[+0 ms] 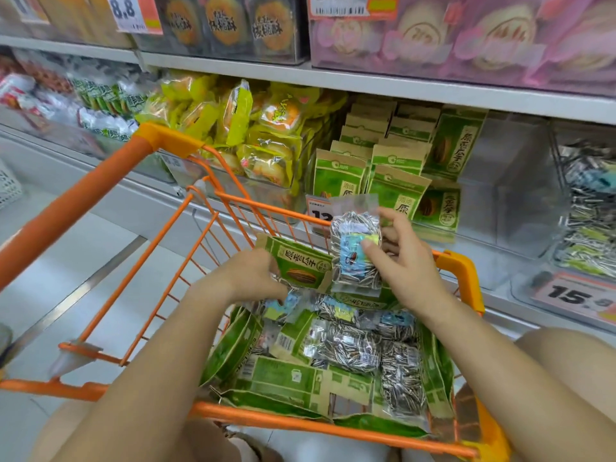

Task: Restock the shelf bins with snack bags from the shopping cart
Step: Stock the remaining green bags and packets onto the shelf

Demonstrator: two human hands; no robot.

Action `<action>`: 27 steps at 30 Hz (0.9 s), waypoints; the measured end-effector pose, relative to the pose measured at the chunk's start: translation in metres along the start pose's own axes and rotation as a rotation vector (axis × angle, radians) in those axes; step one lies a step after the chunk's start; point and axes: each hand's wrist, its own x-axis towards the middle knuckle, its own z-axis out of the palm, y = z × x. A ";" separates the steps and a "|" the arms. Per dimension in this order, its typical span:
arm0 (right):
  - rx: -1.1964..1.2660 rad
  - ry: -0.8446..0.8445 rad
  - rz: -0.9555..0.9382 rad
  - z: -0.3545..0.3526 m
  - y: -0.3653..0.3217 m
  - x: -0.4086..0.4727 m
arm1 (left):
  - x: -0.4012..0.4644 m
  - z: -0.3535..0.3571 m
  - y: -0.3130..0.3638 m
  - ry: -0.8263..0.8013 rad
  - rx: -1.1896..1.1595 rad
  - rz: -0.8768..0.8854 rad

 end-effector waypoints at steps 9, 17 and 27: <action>0.239 0.268 -0.044 -0.003 -0.001 0.000 | -0.026 -0.033 0.005 0.106 -0.955 0.067; 0.257 0.310 -0.082 -0.005 0.000 0.000 | -0.035 -0.041 0.011 0.224 -1.215 0.172; 0.239 0.253 -0.029 -0.002 0.001 0.000 | -0.025 -0.040 0.009 0.259 -1.663 0.266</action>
